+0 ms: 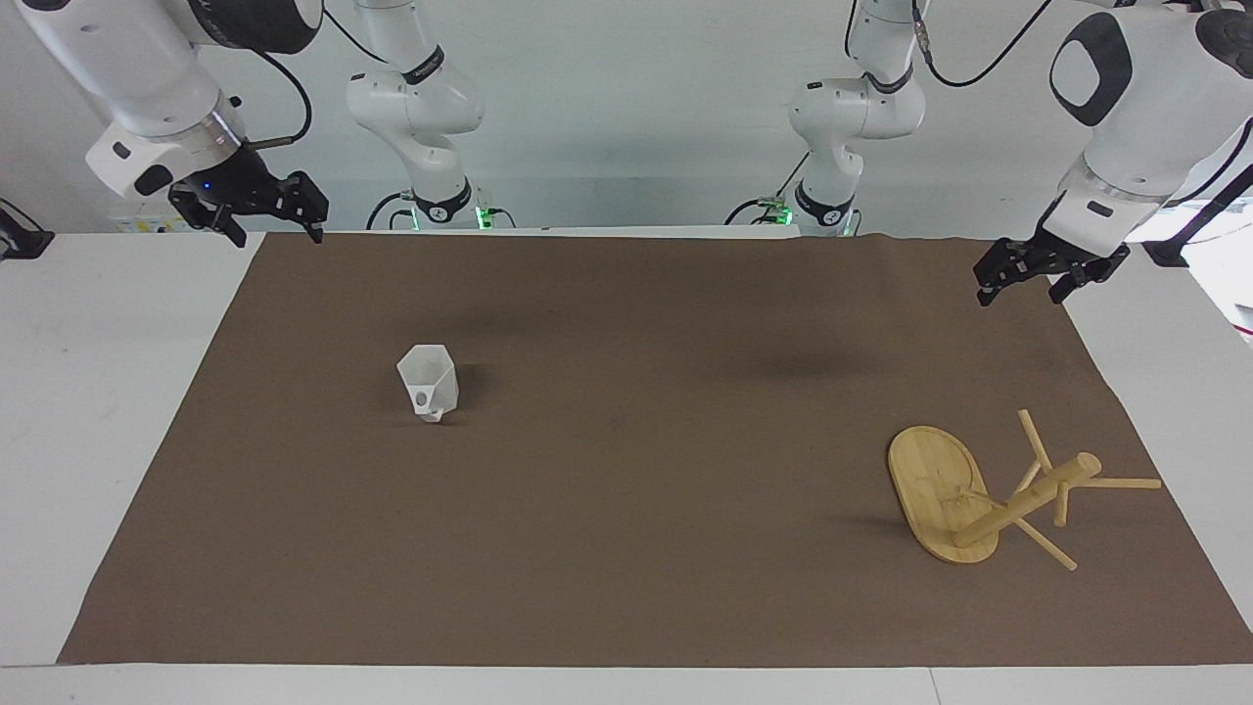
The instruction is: Hang cup on rack
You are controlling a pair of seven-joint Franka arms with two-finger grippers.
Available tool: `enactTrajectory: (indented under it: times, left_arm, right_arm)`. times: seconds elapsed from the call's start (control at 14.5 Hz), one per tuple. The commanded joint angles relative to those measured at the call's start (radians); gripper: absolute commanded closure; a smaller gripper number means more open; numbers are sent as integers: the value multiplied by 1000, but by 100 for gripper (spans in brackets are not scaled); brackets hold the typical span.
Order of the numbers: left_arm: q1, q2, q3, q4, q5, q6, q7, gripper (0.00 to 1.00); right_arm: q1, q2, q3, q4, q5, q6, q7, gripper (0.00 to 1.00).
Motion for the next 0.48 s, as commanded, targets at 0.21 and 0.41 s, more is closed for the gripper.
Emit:
enactTrajectory:
  times: [0.21, 0.41]
  left_arm:
    - [1, -17, 1, -10, 19, 0, 7, 0]
    - [1, -17, 1, -10, 19, -1, 7, 0]
  right_arm:
    - [-2, -23, 7, -26, -12, 4, 15, 1]
    - [-3, -34, 7, -43, -4, -23, -69, 1]
